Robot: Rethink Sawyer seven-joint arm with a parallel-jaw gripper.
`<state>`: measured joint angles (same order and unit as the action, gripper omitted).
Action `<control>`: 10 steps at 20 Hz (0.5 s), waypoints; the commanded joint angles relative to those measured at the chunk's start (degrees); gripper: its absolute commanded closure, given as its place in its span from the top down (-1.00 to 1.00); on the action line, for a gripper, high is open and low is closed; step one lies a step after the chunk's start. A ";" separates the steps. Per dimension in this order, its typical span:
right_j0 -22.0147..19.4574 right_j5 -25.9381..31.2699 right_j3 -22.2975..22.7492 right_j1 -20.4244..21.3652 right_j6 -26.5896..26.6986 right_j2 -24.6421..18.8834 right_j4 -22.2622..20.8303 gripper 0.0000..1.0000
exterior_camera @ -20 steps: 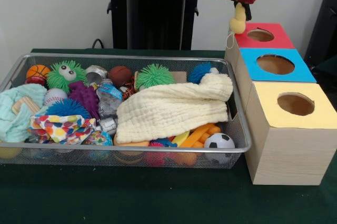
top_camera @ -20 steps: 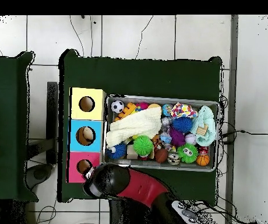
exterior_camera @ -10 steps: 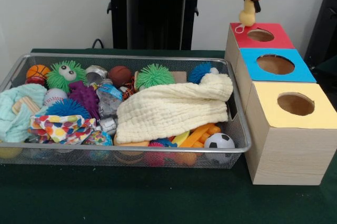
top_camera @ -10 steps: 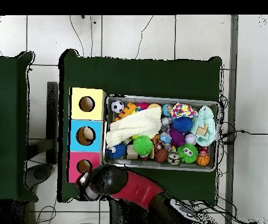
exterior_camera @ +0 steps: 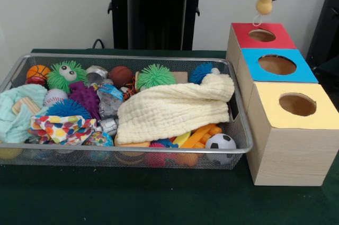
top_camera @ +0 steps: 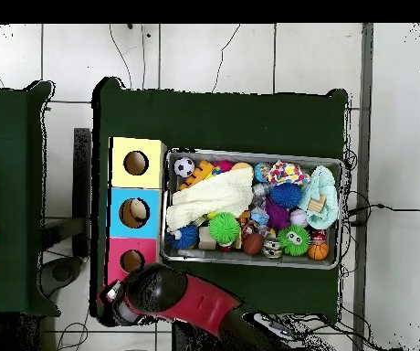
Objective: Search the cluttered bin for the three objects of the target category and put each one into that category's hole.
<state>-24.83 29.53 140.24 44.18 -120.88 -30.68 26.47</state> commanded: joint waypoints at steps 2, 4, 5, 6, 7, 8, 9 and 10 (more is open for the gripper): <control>-3.65 -4.31 -1.04 -1.83 -5.77 -7.25 5.99 -1.00; -3.81 -3.87 -1.53 -1.41 -6.11 -7.18 6.22 -1.00; -3.84 -3.51 -1.68 -0.93 -6.34 -7.17 6.31 -1.00; -3.87 -3.15 -1.82 -0.45 -6.57 -7.16 6.41 -1.00; -3.91 -3.05 -2.06 -0.09 -6.60 -7.12 6.30 -1.00; -4.25 -3.50 -1.96 -0.13 -6.46 -7.49 6.21 -1.00; -4.30 -3.88 -2.24 -0.10 -6.33 -7.47 5.90 -1.00; -4.10 -4.22 -2.94 0.11 -6.15 -7.09 5.27 -1.00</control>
<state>-27.05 29.52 141.04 44.28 -120.88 -34.44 28.05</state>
